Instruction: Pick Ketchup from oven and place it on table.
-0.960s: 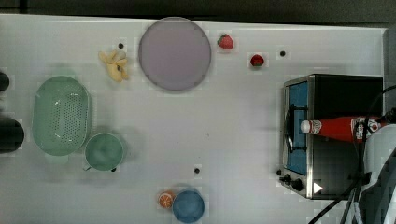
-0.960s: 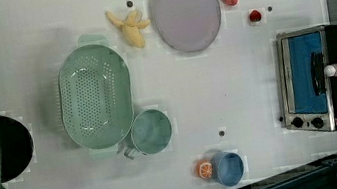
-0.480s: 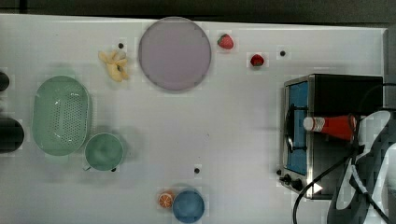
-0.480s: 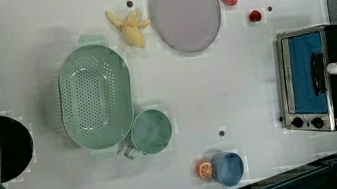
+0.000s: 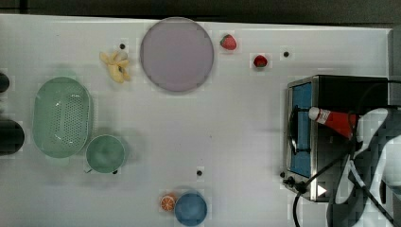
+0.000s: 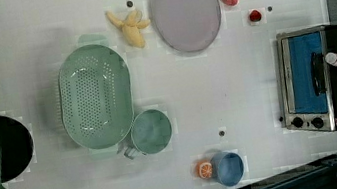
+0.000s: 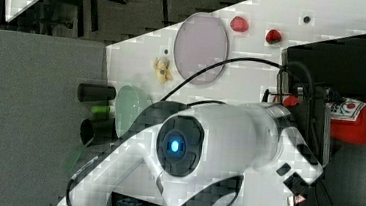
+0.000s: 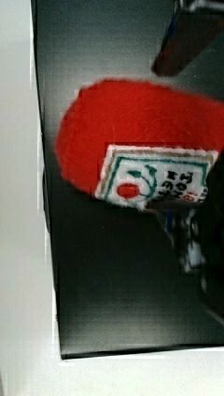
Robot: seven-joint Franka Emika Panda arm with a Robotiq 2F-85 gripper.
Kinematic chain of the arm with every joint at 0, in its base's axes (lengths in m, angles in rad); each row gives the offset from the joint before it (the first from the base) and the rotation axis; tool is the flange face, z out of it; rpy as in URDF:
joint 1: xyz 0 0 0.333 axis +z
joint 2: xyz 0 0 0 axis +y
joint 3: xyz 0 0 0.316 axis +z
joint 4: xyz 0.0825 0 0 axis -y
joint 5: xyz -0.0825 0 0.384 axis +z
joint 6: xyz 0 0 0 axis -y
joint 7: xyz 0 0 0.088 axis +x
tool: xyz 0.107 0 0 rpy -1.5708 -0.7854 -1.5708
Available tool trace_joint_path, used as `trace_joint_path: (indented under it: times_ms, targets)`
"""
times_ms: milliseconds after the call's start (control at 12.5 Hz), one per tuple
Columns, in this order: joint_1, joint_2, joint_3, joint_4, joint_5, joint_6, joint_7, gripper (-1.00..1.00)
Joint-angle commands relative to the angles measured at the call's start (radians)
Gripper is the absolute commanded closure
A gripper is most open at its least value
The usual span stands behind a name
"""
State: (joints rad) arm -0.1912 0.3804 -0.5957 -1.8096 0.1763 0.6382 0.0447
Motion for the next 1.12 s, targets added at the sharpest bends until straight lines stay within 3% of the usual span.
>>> trace_joint_path:
  times_ms: [80,320,560,1120]
  targets:
    - [-0.01,0.004,0.011,0.004,0.021,-0.011,-0.023,-0.27]
    - [0.015,-0.079,0.016,0.132,0.01,-0.194,-0.023,-0.27]
    - [0.083,-0.152,0.079,0.273,-0.006,-0.356,-0.023,-0.26]
    - [0.202,-0.203,0.342,0.265,-0.018,-0.45,-0.023,-0.27]
